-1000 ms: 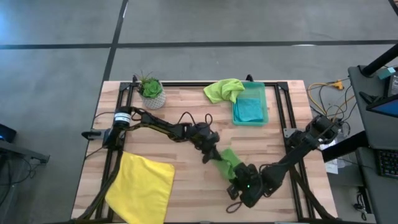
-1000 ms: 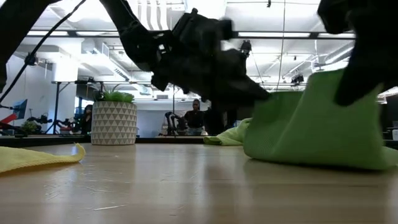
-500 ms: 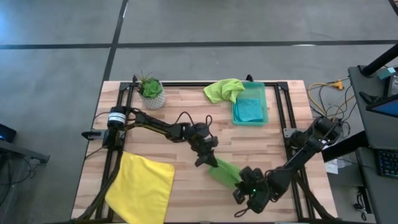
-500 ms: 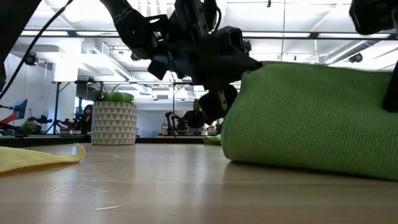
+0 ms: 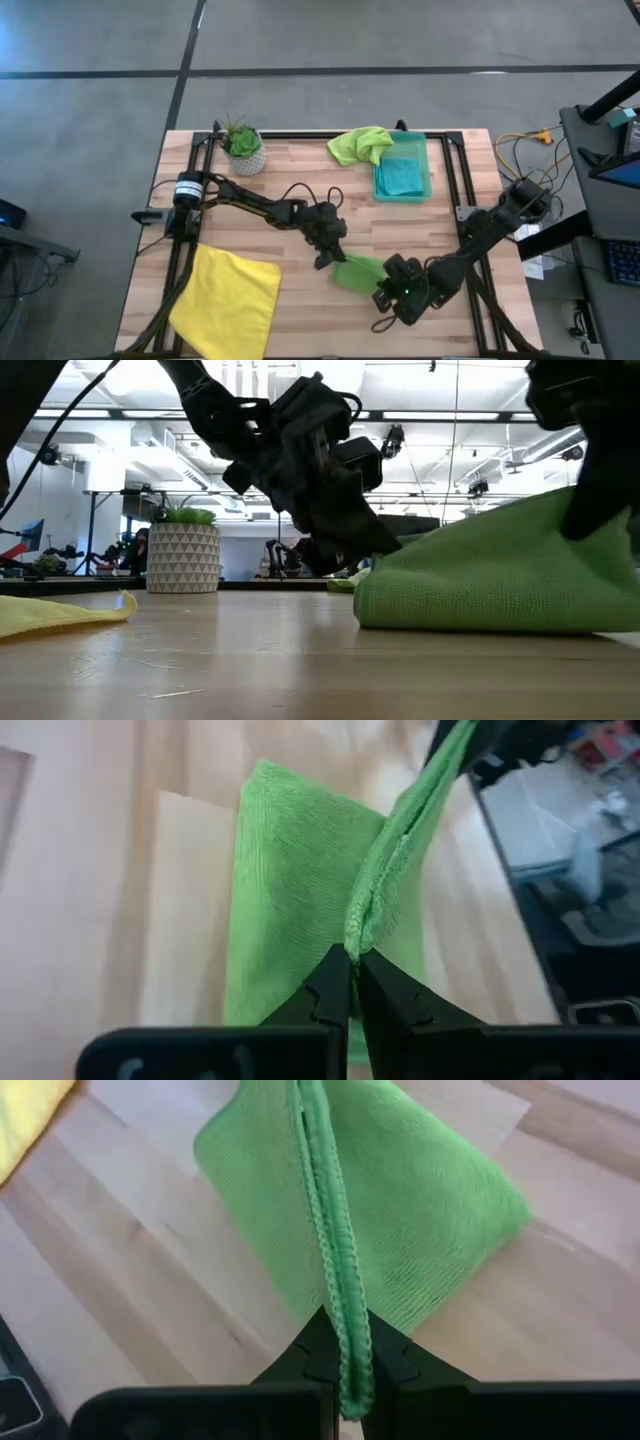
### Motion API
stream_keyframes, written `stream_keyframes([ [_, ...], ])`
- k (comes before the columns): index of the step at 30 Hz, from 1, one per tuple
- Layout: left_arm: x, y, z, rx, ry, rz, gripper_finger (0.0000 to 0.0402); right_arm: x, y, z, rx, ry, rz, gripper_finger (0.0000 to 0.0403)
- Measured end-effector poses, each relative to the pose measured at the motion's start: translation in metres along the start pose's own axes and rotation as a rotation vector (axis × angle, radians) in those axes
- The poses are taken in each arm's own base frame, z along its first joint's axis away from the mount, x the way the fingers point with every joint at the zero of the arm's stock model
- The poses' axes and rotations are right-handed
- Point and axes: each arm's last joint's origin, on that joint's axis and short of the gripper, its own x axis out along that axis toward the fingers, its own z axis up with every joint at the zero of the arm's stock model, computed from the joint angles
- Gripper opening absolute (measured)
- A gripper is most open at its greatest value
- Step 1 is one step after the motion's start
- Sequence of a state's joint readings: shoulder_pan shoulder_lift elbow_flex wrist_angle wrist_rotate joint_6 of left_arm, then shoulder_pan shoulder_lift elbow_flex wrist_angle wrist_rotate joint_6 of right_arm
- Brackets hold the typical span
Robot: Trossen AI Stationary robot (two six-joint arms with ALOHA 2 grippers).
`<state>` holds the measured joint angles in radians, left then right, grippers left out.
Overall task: Fold microfiber towels
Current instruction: Fold the green towel
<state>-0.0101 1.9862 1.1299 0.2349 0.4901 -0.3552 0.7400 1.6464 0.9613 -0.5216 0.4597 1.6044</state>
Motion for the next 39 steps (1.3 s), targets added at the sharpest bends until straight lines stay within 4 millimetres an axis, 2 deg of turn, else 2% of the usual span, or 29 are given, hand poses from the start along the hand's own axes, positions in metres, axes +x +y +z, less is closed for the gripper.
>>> stream_keyframes([
  [5, 0.0, 0.002, -0.004, 0.0, 0.002, 0.032, 0.0, 0.008, -0.009, 0.015, -0.015, 0.07, -0.027, 0.0009],
  [8, 0.0, 0.004, -0.008, 0.031, 0.01, 0.041, 0.0, 0.01, -0.008, 0.023, -0.046, 0.088, -0.012, 0.0009],
  [19, -0.013, -0.001, -0.009, 0.145, 0.029, 0.207, 0.0, 0.016, -0.008, 0.043, -0.085, 0.066, -0.007, 0.0009],
  [30, -0.001, -0.002, -0.03, 0.228, 0.123, 0.321, 0.0, 0.025, -0.011, 0.067, -0.115, 0.064, -0.015, 0.0009],
  [39, 0.0, -0.004, -0.032, 0.239, 0.129, 0.344, 0.0, 0.034, -0.019, 0.092, -0.165, 0.081, -0.04, 0.0009],
])
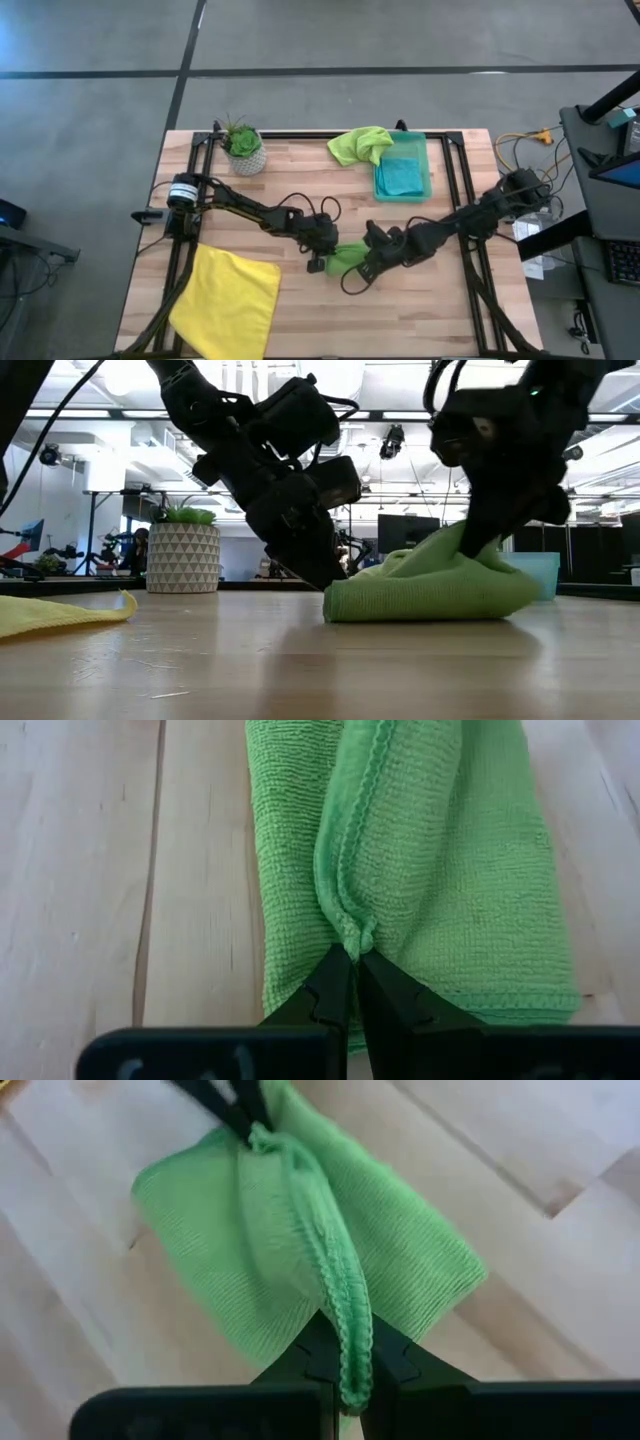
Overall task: Fold microfiber towels
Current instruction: Fold the green towel
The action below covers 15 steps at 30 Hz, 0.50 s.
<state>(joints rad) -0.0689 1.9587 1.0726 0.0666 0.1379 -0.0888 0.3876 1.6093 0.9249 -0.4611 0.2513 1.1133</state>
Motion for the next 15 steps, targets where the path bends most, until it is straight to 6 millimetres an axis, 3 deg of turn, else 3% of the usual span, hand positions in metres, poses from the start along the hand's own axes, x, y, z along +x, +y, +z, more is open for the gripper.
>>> stream_keyframes([
  [8, 0.0, 0.0, 0.0, 0.001, 0.001, 0.0, 0.0, 0.009, -0.017, 0.014, 0.016, 0.005, -0.039, 0.0009],
  [15, -0.003, 0.0, 0.001, 0.001, -0.004, 0.027, 0.0, 0.019, -0.028, 0.01, 0.031, 0.024, -0.015, 0.0009],
])
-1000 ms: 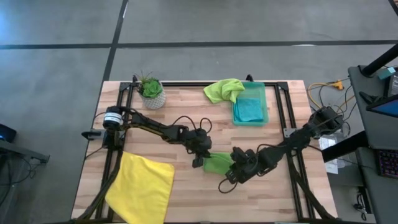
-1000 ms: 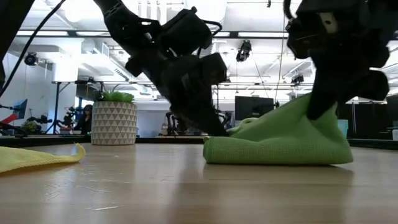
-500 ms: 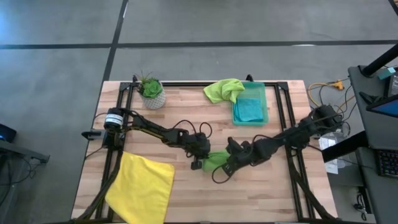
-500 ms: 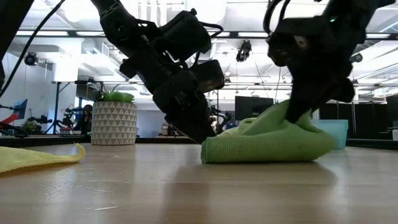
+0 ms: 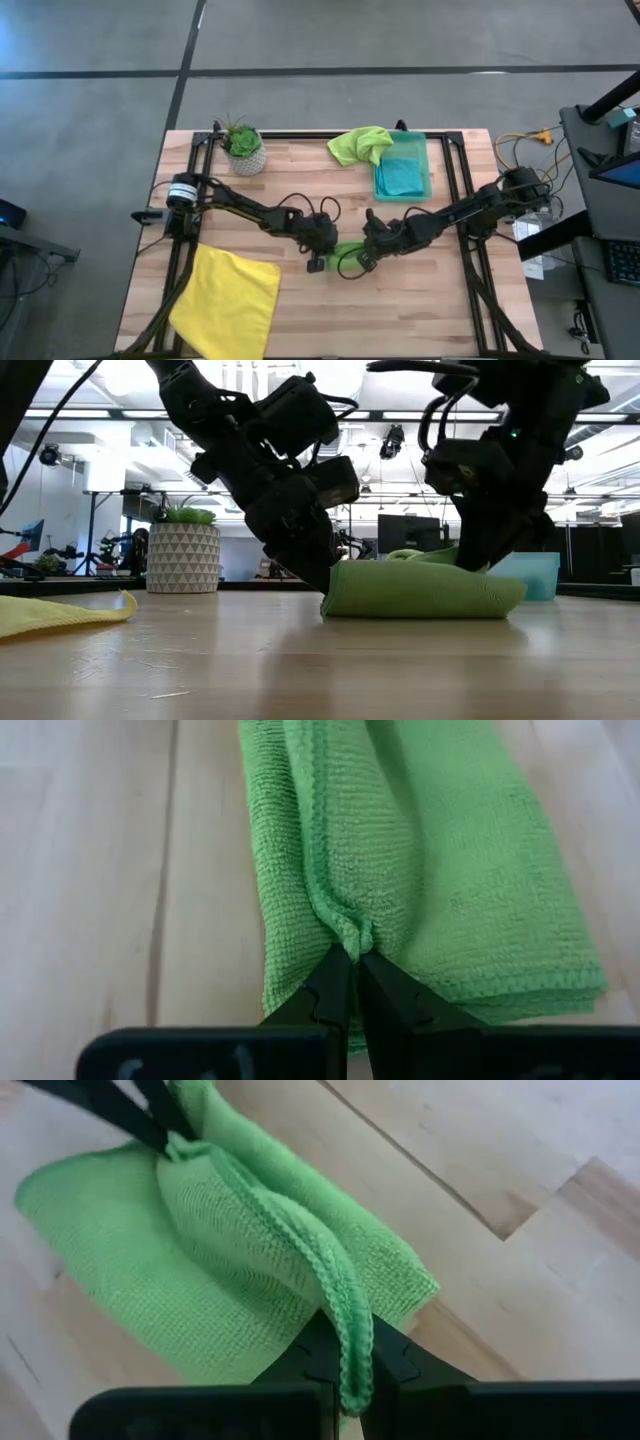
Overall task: Fold microfiber towels
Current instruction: Fold the green towel
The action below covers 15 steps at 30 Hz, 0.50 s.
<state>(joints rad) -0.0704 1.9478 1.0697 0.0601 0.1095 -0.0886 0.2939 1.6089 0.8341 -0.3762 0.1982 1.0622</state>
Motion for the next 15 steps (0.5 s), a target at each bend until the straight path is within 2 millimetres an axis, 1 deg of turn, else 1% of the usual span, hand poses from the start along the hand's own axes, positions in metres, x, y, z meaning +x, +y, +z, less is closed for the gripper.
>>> stream_keyframes([
  [3, -0.006, 0.0, 0.004, 0.004, -0.018, 0.042, 0.0, 0.003, -0.004, -0.003, 0.012, 0.006, 0.004, 0.0009],
  [9, -0.022, -0.001, 0.016, 0.031, -0.081, 0.069, 0.0, 0.015, -0.006, -0.008, 0.014, 0.036, -0.021, 0.0009],
  [15, -0.026, -0.002, 0.017, 0.031, -0.08, 0.091, 0.0, 0.022, -0.005, -0.006, 0.039, 0.026, -0.011, 0.0009],
])
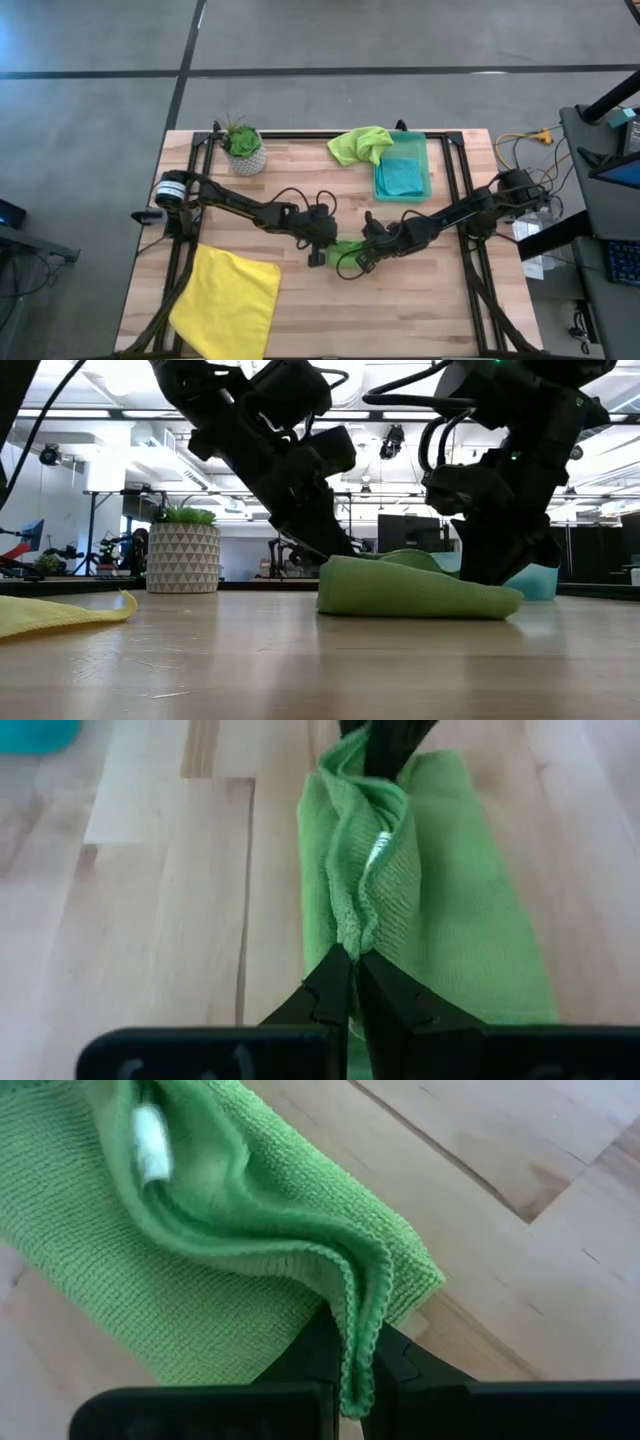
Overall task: Fold microfiber towels
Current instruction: Fold the green towel
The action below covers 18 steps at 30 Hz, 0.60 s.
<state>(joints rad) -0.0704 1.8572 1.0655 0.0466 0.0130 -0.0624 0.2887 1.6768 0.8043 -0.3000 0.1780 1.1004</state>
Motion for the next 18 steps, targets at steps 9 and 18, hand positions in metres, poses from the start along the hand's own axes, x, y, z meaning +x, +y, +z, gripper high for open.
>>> stream_keyframes([
  [9, 0.003, 0.004, -0.036, -0.002, 0.115, 0.093, 0.0, 0.001, -0.001, 0.005, 0.017, -0.018, 0.005, 0.0009],
  [18, 0.003, 0.004, -0.04, 0.0, 0.108, 0.098, 0.0, 0.001, -0.004, 0.013, 0.04, -0.018, -0.006, 0.0033],
])
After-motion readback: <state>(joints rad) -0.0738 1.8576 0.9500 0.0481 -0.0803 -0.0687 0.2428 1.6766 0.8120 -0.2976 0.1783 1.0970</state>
